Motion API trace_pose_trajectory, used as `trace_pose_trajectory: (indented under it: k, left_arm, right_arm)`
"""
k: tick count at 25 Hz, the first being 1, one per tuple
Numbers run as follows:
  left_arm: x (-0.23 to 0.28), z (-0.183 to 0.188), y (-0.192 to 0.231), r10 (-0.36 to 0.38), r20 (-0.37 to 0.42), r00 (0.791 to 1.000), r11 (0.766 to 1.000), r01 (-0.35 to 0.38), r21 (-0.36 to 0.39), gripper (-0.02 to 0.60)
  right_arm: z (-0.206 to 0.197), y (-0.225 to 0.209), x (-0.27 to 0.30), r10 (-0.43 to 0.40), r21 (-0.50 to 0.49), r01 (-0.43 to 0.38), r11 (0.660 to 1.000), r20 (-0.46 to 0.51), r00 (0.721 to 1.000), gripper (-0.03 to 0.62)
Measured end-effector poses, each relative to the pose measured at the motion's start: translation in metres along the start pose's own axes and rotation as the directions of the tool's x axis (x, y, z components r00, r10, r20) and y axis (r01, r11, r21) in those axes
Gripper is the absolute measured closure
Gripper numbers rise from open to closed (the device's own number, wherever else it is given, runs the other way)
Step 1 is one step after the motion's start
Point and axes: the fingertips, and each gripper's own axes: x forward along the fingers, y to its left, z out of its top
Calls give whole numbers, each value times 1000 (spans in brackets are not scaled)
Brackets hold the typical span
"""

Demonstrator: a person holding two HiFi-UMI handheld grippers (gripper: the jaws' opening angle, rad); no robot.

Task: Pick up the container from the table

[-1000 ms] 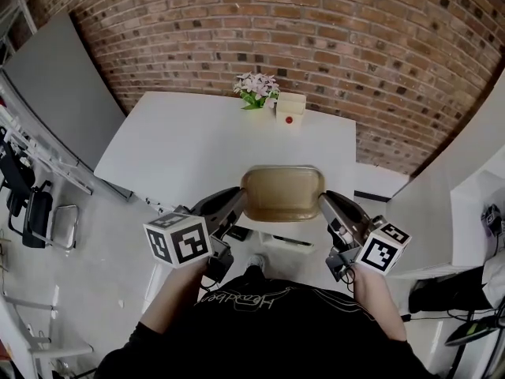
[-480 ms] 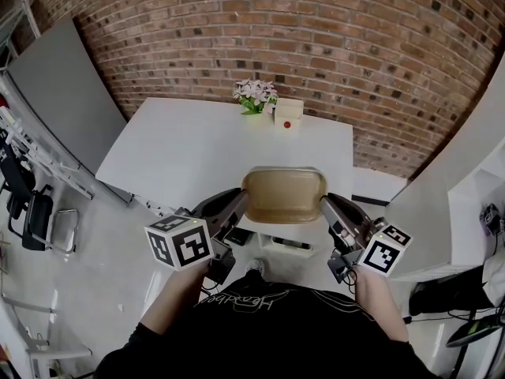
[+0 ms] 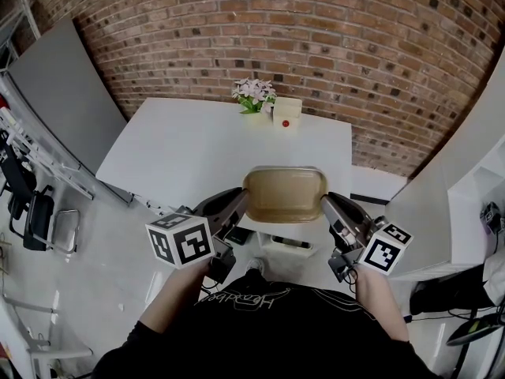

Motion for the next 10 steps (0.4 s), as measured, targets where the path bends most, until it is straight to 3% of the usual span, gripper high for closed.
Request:
trace_pose_trajectory:
  k: [10]
  left_arm:
    - [6,-9,-11,-7,-15,1000,1000,7,2,534]
  right_arm:
    - [1,-4,-15,-9,3,9,1000,7,1000,546]
